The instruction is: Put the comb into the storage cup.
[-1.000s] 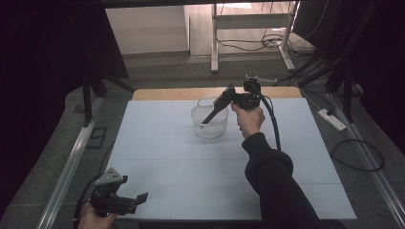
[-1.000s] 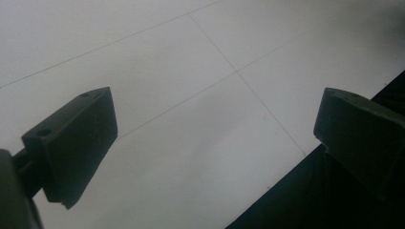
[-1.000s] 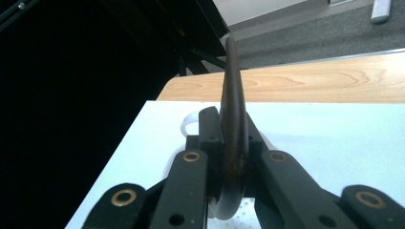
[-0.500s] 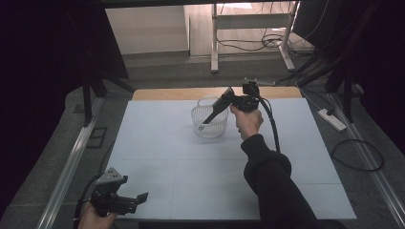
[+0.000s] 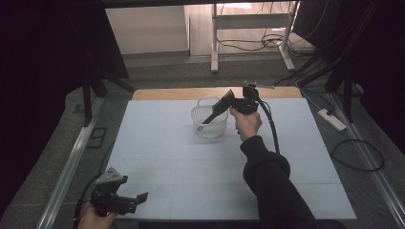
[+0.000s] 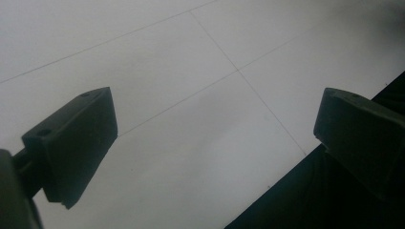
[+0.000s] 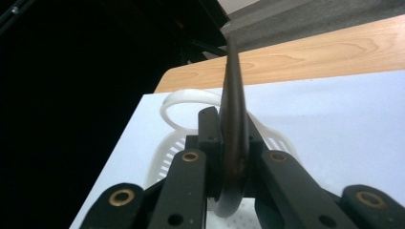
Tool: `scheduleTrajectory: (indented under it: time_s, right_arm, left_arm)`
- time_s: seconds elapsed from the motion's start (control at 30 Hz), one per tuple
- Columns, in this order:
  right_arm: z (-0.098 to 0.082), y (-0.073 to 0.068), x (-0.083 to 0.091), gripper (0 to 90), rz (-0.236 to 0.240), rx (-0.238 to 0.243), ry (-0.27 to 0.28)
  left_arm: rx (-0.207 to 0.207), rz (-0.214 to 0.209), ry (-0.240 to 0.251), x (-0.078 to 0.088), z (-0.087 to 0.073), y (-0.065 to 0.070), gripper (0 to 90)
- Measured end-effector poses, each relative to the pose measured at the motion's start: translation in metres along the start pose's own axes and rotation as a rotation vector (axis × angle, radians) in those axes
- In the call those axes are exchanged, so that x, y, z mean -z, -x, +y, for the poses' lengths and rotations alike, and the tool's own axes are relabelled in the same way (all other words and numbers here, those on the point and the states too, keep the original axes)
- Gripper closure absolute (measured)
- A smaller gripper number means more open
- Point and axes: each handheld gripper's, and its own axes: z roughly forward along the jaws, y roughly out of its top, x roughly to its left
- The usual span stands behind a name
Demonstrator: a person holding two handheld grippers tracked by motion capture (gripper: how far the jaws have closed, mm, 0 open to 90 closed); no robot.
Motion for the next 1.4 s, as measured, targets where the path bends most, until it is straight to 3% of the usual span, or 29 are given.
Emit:
scheduleTrajectory:
  time_s: [0.2,0.47,1.4]
  right_arm:
    - [-0.002,0.007,-0.002,76.8,-0.039,0.001,-0.014]
    - [-0.004,0.009,-0.002,69.2,-0.105,0.057,-0.032]
    - [-0.009,0.008,-0.007,30.0,-0.21,0.215,-0.095]
  left_arm:
    - [0.002,0.0,-0.002,0.0,0.0,0.0,1.8]
    - [0.006,0.0,-0.003,0.0,0.0,-0.001,1.9]
    - [0.007,0.001,-0.004,0.0,0.0,-0.001,2.1]
